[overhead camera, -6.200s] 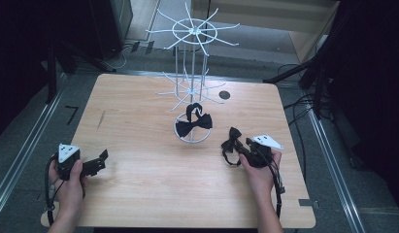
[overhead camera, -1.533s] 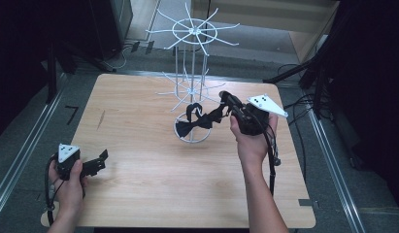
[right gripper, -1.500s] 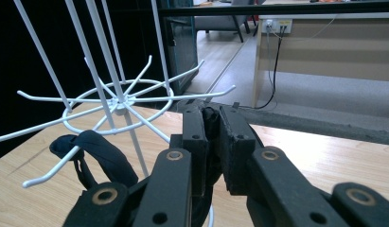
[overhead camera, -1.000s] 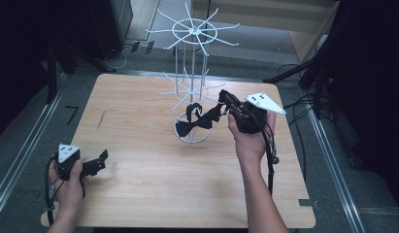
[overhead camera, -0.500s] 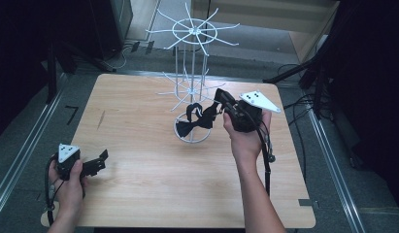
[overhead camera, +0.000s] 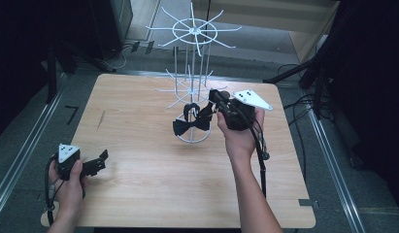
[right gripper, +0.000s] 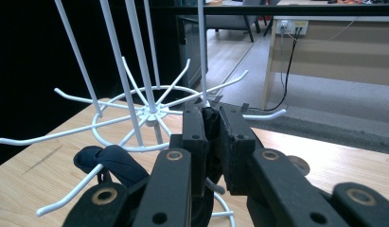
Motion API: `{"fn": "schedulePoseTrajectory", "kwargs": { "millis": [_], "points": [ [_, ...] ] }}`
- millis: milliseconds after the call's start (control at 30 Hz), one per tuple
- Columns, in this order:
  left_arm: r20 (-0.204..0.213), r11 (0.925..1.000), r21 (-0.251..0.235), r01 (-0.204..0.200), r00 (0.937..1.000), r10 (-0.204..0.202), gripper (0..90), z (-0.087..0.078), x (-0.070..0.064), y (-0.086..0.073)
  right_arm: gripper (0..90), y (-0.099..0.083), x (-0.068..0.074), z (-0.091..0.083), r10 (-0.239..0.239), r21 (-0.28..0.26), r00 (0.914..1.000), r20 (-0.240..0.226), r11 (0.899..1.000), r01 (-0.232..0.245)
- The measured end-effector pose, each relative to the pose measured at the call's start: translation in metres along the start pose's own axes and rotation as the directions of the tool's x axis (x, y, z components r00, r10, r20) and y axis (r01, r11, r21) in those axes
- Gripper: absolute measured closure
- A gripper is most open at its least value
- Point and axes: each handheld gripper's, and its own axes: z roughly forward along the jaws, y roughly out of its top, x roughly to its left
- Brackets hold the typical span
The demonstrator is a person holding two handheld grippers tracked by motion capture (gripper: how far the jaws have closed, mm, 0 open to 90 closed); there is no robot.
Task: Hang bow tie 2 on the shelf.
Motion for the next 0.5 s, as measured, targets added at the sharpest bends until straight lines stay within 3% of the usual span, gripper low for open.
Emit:
{"fn": "schedulePoseTrajectory", "kwargs": {
  "millis": [500],
  "points": [
    [0.003,1.0000,0.001,0.001,1.0000,-0.001,0.0,0.000,0.000,0.000,82.8,-0.002,0.009,0.012,-0.005,0.017,0.9999,-0.013,1.000,0.005]
  ]
}}
